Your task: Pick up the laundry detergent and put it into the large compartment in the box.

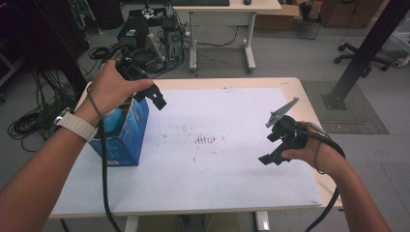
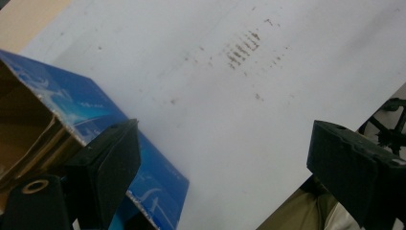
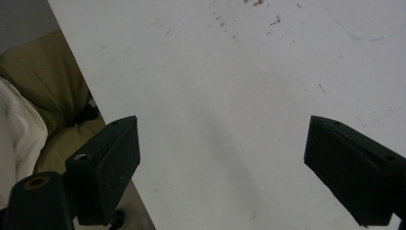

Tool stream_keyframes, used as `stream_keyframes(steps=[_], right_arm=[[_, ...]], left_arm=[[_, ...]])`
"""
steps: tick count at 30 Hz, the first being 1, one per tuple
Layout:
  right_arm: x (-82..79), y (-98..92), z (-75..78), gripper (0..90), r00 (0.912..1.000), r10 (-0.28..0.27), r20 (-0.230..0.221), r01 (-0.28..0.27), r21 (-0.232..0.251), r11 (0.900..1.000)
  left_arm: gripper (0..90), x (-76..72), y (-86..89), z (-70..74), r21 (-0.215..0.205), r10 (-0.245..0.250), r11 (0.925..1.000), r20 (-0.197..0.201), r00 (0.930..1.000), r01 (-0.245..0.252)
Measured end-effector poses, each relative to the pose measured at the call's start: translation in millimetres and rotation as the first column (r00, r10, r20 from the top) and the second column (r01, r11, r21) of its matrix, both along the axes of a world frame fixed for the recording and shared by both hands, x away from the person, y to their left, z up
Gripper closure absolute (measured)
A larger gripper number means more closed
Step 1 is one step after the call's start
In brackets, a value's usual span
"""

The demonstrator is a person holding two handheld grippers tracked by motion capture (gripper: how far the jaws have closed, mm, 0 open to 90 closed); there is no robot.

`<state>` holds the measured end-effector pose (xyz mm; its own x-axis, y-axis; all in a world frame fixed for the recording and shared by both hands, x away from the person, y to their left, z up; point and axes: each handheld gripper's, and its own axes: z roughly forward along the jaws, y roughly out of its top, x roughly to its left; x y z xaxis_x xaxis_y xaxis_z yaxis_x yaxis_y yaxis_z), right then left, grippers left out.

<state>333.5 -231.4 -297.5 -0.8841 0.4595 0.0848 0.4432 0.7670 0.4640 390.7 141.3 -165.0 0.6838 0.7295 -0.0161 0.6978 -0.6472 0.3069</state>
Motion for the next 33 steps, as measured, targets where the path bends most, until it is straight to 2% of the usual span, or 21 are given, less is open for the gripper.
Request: stream_keyframes(steps=[9, 12, 24, 33], right_arm=[[1.5, 0.2, -1.1, 12.3, 1.0000, -0.003, -0.003, 0.003, -0.001, 1.000], [1.7, 0.2, -0.8, 12.3, 1.0000, -0.003, -0.001, 0.003, 0.000, 1.000], [2.5, -1.2, -3.3, 12.3, 1.0000, -0.005, -0.005, 0.005, 0.000, 1.000], [1.3, -1.5, -4.3, 12.3, 1.0000, -0.006, -0.007, 0.006, 0.001, 1.000]], left_arm=[[11.5, -2.8, -15.0, -13.0, -0.003, -0.079, 0.9969, -0.024, 0.9966, 0.079], [11.5, -3.1, -17.9, -15.8, 0.005, -0.086, 0.9963, -0.025, 0.9960, 0.086], [11.5, -4.2, -26.8, -26.4, -0.006, -0.105, 0.9945, -0.031, 0.9940, 0.105], [11.5, -3.1, -26.1, -27.5, -0.014, -0.101, 0.9948, -0.021, 0.9947, 0.101]])
